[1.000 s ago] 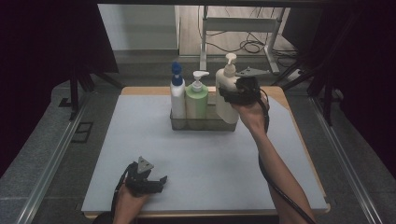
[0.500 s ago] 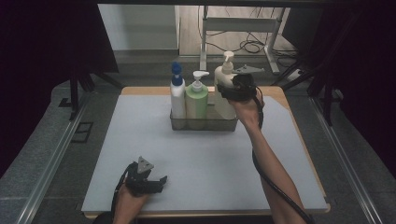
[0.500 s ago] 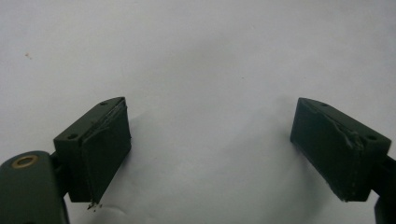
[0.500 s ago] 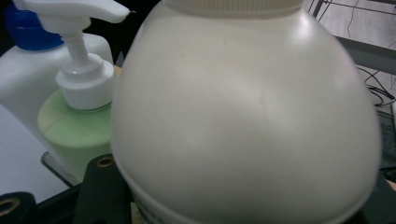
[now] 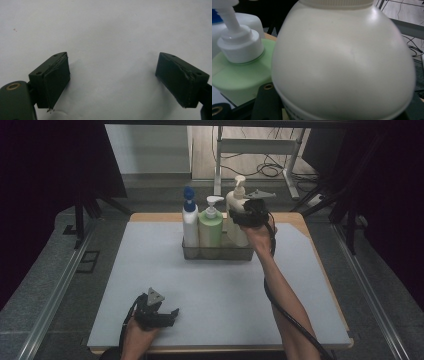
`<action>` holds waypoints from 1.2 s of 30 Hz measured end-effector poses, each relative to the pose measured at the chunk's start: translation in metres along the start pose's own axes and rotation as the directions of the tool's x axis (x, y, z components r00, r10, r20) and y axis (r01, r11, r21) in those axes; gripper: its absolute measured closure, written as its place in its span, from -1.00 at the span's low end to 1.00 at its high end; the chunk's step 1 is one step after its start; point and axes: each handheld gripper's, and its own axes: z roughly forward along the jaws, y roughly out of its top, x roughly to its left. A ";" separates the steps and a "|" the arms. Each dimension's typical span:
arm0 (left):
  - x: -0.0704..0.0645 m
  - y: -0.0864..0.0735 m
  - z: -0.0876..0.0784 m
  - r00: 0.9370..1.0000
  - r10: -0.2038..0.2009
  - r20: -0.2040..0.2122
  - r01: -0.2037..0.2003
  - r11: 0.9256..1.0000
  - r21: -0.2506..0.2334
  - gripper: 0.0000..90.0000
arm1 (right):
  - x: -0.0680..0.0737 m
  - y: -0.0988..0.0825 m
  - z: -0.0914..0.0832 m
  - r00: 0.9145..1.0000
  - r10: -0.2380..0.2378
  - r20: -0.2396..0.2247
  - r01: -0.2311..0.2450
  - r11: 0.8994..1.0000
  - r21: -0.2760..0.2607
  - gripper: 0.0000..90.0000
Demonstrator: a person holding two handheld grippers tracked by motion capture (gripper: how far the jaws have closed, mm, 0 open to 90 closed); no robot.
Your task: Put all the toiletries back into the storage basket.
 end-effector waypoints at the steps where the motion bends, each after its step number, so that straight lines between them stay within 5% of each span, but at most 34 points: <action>1: 0.000 0.000 0.000 1.000 0.000 0.000 0.000 1.000 0.000 -0.74 | 0.000 -0.001 0.002 1.000 0.000 0.001 0.000 1.000 0.000 -0.12; 36: 0.000 0.000 0.000 1.000 0.001 0.000 -0.001 1.000 0.000 -0.74 | 0.006 -0.038 0.014 1.000 0.012 -0.002 -0.012 0.996 0.086 -0.12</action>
